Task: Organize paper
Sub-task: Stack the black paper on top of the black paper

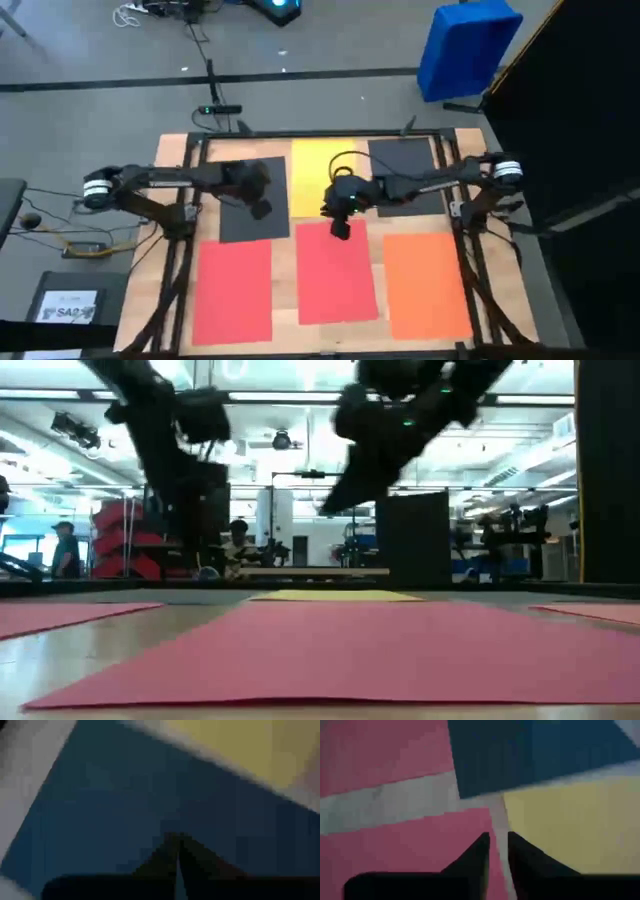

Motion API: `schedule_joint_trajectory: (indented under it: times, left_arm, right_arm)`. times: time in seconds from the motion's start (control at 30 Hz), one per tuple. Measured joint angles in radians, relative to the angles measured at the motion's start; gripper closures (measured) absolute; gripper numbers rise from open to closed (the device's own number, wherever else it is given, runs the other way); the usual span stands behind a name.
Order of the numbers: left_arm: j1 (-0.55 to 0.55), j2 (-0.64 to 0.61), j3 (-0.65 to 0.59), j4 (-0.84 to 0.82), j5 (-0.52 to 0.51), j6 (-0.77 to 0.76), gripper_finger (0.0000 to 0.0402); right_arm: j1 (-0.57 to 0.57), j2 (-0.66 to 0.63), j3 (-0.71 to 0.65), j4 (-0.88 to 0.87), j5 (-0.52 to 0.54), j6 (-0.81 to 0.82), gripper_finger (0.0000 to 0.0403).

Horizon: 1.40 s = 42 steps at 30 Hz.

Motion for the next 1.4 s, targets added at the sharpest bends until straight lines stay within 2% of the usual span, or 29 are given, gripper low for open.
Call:
schedule_joint_trajectory:
  times: [0.17, 0.27, 0.57, 0.7, 1.13, 1.3, 1.4]
  left_arm:
    - [0.027, -0.007, 0.001, -0.043, 0.022, -0.027, 0.0399]
    - [0.028, -0.006, 0.001, -0.056, 0.082, 0.016, 0.0381]
    - [0.065, 0.007, -0.003, -0.060, 0.049, 0.046, 0.0249]
    - [0.104, 0.041, -0.005, -0.079, 0.039, 0.031, 0.0214]
    - [0.158, 0.171, -0.005, -0.035, 0.106, 0.006, 0.0215]
    - [0.157, 0.222, -0.004, 0.001, 0.205, 0.001, 0.0215]
    - [0.157, 0.246, 0.000, 0.008, 0.229, 0.001, 0.0215]
  right_arm:
    - [0.000, 0.155, 0.162, -0.011, -0.018, -0.091, 0.0272]
    - [0.001, 0.236, 0.241, -0.013, -0.022, -0.141, 0.0241]
    - [0.028, 0.432, 0.422, -0.083, -0.017, -0.189, 0.0168]
    - [0.041, 0.482, 0.470, -0.121, -0.007, -0.212, 0.0155]
    - [0.089, 0.503, 0.498, -0.145, 0.048, -0.293, 0.0153]
    - [0.085, 0.504, 0.498, -0.146, 0.117, -0.301, 0.0153]
    - [0.072, 0.504, 0.498, -0.152, 0.141, -0.303, 0.0153]
